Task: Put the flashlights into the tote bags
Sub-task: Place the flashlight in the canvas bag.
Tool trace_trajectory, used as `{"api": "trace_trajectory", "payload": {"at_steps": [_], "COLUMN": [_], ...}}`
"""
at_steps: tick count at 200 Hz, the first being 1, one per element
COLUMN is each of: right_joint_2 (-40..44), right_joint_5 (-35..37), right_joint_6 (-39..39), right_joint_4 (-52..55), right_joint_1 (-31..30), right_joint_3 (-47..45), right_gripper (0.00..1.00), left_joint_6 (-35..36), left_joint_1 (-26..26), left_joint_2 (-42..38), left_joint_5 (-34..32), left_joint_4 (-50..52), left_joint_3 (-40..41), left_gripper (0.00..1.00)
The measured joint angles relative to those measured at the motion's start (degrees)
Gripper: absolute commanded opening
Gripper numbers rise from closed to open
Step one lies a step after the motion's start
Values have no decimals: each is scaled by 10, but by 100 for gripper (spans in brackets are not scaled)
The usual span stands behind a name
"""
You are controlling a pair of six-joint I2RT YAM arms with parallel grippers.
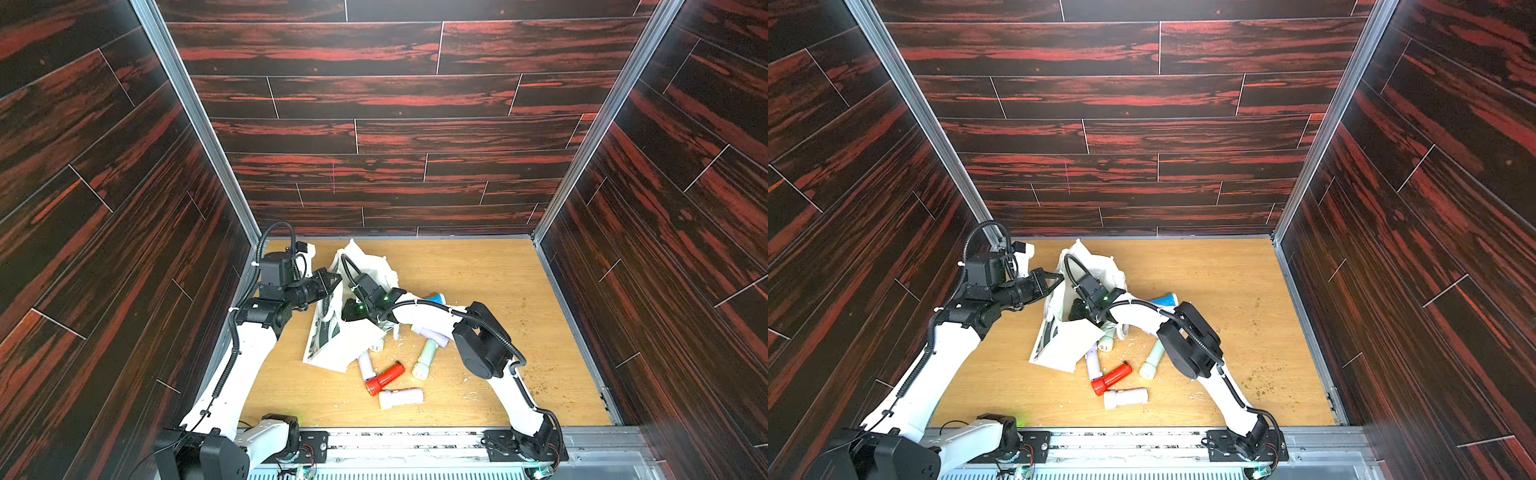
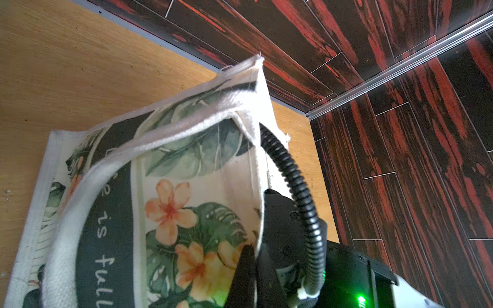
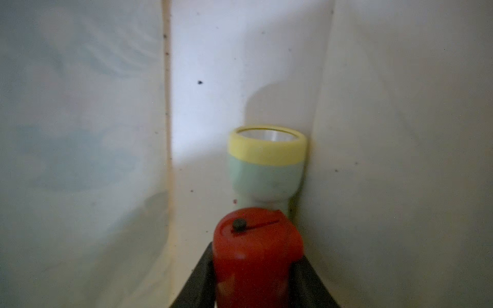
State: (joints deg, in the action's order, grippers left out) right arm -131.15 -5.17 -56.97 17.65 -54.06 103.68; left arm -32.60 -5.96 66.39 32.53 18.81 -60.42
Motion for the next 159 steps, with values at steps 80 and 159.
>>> {"api": "trace_trajectory", "payload": {"at_steps": [80, 159], "right_joint_2": [0, 3], "right_joint_5": [-4, -7], "right_joint_6": [10, 36], "right_joint_4": [4, -6], "right_joint_1": [1, 1], "right_joint_3": [10, 10], "right_gripper": [66, 91], "left_joint_6": [7, 34], "left_joint_1": [0, 0], "left_joint_2": [0, 0], "left_joint_5": [-2, -26], "left_joint_4": [2, 38], "left_joint_3": [0, -12], "left_gripper": [0, 0]}}
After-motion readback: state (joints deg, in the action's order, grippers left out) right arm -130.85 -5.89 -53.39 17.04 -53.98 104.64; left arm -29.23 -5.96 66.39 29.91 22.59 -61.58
